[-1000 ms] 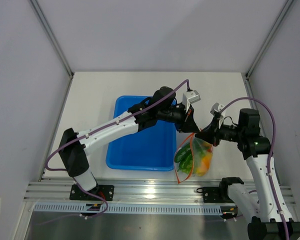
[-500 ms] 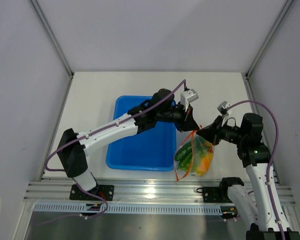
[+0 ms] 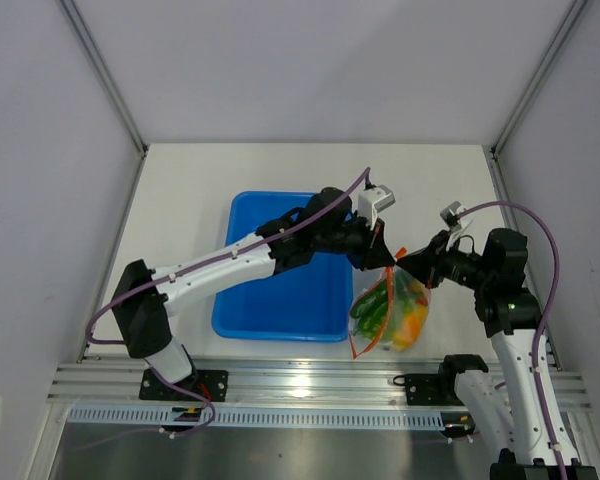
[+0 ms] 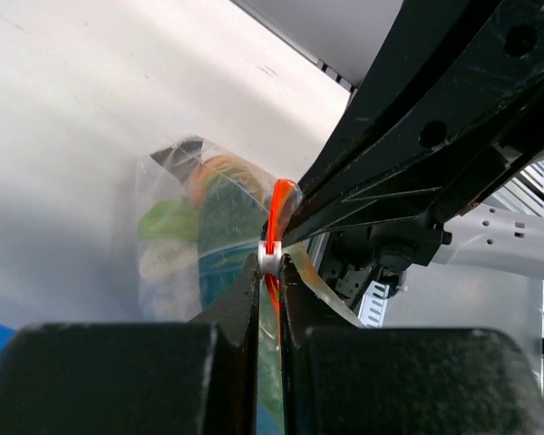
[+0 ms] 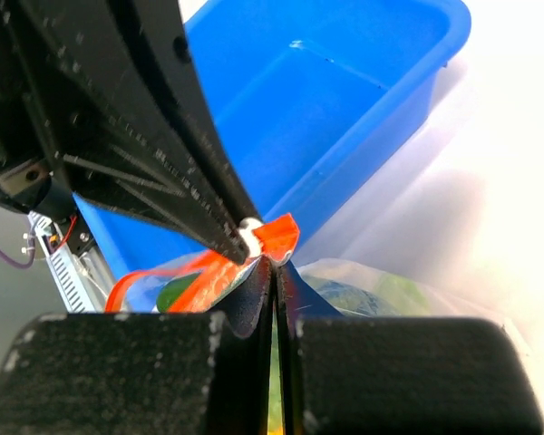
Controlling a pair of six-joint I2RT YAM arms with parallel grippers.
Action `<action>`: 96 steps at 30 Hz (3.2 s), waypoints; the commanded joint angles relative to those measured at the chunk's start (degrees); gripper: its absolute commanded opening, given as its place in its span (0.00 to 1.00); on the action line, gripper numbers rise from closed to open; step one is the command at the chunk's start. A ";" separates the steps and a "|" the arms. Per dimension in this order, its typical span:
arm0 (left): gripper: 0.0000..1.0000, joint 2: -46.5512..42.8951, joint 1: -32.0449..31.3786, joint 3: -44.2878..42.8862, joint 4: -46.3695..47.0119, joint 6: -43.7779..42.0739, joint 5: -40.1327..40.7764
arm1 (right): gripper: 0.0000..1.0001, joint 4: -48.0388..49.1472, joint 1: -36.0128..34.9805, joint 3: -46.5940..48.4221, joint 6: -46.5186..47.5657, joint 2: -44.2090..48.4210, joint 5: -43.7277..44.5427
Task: Place the food in the zip-top bag and seal the zipper
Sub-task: Zip the zipper food storage bag at the center of the board.
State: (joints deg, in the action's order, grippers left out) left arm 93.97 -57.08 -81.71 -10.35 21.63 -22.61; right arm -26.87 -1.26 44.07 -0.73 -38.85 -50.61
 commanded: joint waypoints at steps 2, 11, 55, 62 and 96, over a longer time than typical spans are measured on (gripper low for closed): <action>0.01 -1.78 -4.26 2.43 -6.26 1.49 0.46 | 0.00 9.65 0.64 1.02 -1.64 2.19 3.58; 0.00 -4.94 -5.41 7.00 -5.65 2.45 2.13 | 0.00 8.77 0.73 1.37 -1.20 2.11 3.32; 0.01 -0.99 -5.50 -5.74 -11.10 2.54 11.45 | 0.99 -29.47 0.73 28.09 -24.41 -19.69 18.18; 0.01 0.16 -5.50 -6.79 -11.09 2.72 11.71 | 0.99 -29.55 0.73 27.21 -23.35 -18.73 15.71; 0.01 2.62 -5.59 -10.05 -11.80 3.69 11.01 | 0.00 -25.07 -11.84 23.43 -30.73 -23.73 31.98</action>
State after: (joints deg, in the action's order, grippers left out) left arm 97.01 -62.24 -88.75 -24.27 24.53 -10.66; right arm -53.49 -13.04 67.48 -31.03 -62.67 -21.37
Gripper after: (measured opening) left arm 0.067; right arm 0.019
